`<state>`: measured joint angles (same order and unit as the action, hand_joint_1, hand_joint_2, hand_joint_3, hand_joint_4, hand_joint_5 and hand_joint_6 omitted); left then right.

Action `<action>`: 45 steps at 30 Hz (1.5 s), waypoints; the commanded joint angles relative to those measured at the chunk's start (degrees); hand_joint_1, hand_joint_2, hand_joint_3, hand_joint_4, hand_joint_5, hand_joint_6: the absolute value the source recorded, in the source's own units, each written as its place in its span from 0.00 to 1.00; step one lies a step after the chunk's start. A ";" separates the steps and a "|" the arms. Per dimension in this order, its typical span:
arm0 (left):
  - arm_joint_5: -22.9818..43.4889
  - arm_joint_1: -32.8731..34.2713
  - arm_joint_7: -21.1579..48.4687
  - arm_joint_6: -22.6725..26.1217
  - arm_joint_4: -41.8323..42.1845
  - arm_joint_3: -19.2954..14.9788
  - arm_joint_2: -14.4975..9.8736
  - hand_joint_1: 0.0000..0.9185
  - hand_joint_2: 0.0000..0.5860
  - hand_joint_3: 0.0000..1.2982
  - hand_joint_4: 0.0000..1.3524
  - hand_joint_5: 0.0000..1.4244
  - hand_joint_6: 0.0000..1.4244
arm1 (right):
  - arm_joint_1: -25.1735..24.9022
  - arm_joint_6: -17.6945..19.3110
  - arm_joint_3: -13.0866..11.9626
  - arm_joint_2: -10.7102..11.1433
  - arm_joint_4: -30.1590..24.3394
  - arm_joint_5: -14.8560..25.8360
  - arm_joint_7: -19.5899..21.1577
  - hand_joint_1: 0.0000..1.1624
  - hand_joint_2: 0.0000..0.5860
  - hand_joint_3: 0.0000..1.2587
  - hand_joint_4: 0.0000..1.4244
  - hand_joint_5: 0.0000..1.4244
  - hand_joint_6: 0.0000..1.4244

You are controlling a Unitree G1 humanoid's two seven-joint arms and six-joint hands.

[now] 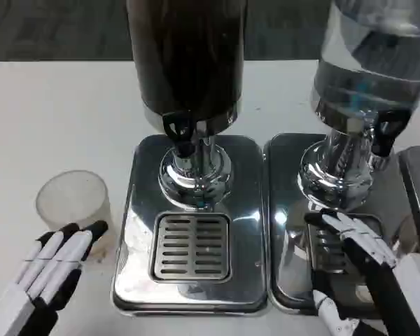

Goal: Grasp the cup under the faucet to collect the drink, then remove the cup.

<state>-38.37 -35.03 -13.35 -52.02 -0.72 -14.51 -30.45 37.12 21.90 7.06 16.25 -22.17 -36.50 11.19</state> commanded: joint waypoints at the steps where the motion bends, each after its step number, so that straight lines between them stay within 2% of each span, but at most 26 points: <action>1: 0.16 -0.04 -0.69 0.25 -0.04 0.50 0.52 0.00 0.13 0.00 0.00 0.00 0.00 | 0.06 0.82 -0.31 0.04 0.04 0.87 -0.26 0.49 0.86 0.17 0.09 0.08 0.20; 8: 0.56 0.30 -0.52 0.29 -0.12 0.60 0.69 0.00 0.13 0.00 0.00 0.00 0.00 | 0.19 0.72 -0.64 -0.01 0.24 1.37 -0.09 0.49 0.86 0.17 0.09 0.08 0.20; 19: 5.09 0.89 -2.07 -1.77 -0.66 -1.31 1.62 0.00 0.11 0.00 0.00 0.00 0.00 | -0.21 0.76 -0.52 0.17 0.82 2.42 -0.61 0.49 0.86 0.17 0.09 0.08 0.20; 29: 8.04 4.21 -0.28 2.40 -1.41 -0.94 1.66 0.00 0.09 0.00 0.00 0.00 0.00 | -1.06 0.54 0.16 -0.37 1.26 2.65 -0.91 0.49 0.86 0.17 0.10 0.09 0.20; 45: 12.36 13.13 4.61 7.55 -4.70 1.00 1.06 0.00 0.01 0.00 0.00 0.00 0.02 | -0.81 0.37 0.75 -2.14 1.25 2.30 -0.82 0.49 0.86 0.18 0.11 0.09 0.21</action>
<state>-27.03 -22.90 -9.64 -45.11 -4.44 -14.28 -28.97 36.23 21.90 7.67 14.22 -20.89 -34.37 10.47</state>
